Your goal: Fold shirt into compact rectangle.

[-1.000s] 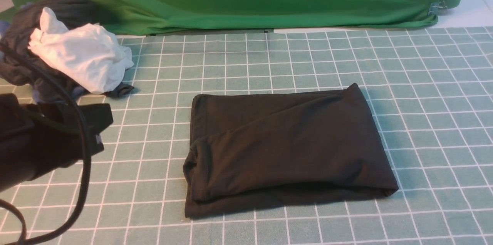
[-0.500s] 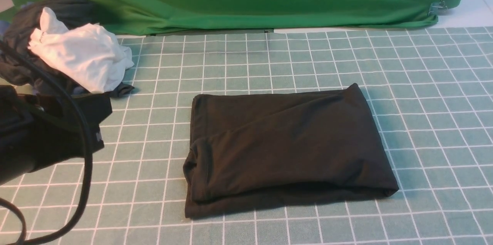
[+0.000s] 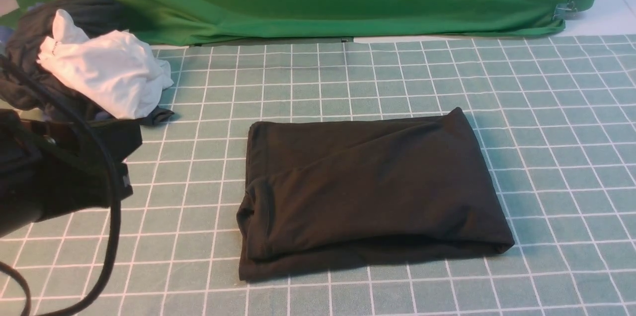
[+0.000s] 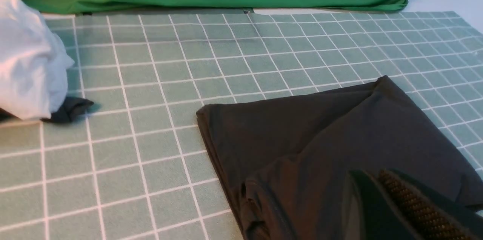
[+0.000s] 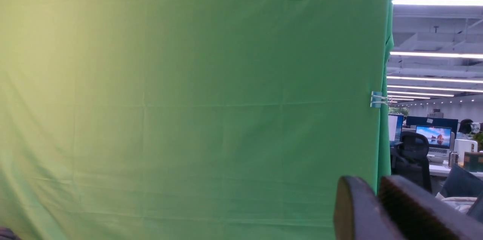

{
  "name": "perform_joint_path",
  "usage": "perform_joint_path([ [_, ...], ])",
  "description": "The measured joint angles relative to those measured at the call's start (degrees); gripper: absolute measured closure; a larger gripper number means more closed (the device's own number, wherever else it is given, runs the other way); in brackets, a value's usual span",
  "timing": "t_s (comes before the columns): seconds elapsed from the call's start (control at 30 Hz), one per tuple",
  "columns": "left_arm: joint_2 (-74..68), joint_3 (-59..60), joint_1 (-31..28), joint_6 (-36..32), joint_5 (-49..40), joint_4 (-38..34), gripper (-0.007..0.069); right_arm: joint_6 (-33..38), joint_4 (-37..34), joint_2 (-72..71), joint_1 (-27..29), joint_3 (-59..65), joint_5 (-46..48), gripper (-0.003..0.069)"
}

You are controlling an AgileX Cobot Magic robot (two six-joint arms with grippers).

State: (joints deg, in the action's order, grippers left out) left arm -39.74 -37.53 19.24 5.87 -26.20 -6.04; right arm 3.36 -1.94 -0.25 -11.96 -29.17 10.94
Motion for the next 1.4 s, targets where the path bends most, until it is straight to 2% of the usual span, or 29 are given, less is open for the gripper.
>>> perform_joint_path([
  [0.07, 4.03, 3.27, -1.61, -2.73, 3.32, -0.23, 0.0613, 0.0, 0.0, 0.0, 0.0, 0.05, 0.0, 0.0562],
  [0.2, 11.71, 10.09, -6.05, -4.09, 10.32, -0.51, 0.0613, 0.0, 0.0, 0.0, 0.0, 0.05, 0.0, 0.0557],
  [0.3, 21.66, 19.98, -12.66, -4.44, 17.9, -0.63, 0.0613, 0.0, 0.0, 0.0, 0.0, 0.05, 0.0, 0.0549],
  [0.5, 32.94, 33.19, -18.41, -4.55, 21.46, -0.68, 0.0613, 0.0, 0.0, 0.0, 0.0, 0.05, 0.06, 0.0538],
  [0.6, 36.84, 37.45, -18.79, -4.55, 21.04, -0.81, 0.0613, 0.0, 0.0, 0.0, 0.0, 0.05, 0.02, 0.0536],
  [0.87, 39.74, 37.76, -18.79, -5.01, 13.42, 1.47, 0.0613, -0.09, 0.0, 0.0, 0.0, 0.05, 0.02, 0.052],
  [1.4, 39.74, 37.76, -18.79, -5.87, 13.27, 1.66, 0.0613, -0.09, 0.02, 0.0, 0.0, 0.05, -0.03, 0.0477],
])
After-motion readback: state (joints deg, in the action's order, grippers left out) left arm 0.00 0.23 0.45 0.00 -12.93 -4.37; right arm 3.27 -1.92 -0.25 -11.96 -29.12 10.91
